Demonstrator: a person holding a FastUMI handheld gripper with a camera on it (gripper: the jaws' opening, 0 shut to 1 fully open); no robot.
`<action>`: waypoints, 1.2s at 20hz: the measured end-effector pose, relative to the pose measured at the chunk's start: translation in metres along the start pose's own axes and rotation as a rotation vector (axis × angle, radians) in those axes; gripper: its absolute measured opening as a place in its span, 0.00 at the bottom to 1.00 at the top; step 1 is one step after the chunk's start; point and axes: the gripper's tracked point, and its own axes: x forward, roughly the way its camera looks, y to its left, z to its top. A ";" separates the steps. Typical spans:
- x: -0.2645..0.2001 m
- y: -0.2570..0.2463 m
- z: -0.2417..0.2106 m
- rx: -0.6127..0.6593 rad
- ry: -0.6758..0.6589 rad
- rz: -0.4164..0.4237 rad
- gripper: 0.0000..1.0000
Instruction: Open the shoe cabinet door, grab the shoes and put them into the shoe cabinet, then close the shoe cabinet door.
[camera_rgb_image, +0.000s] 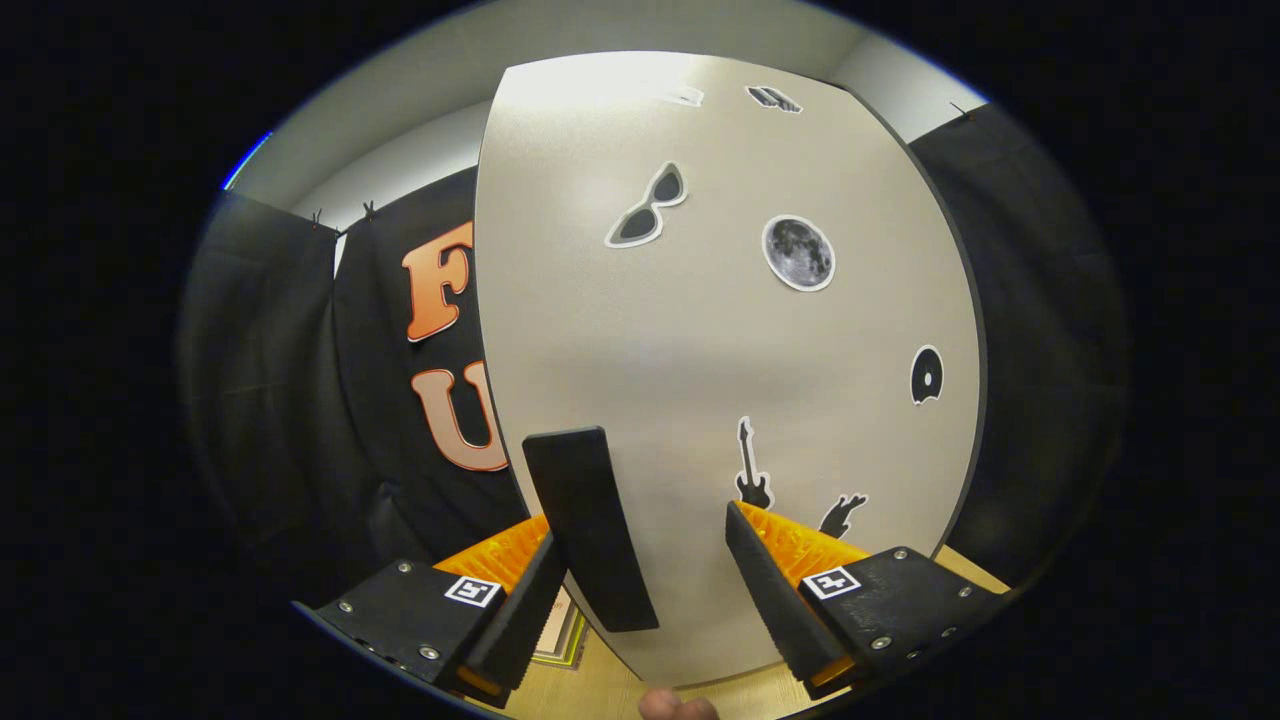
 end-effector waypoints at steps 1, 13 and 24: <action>0.001 0.001 0.000 0.001 0.001 -0.008 0.94; 0.009 0.002 0.002 -0.008 -0.006 -0.053 0.94; -0.055 0.002 0.015 -0.020 -0.008 -0.027 0.95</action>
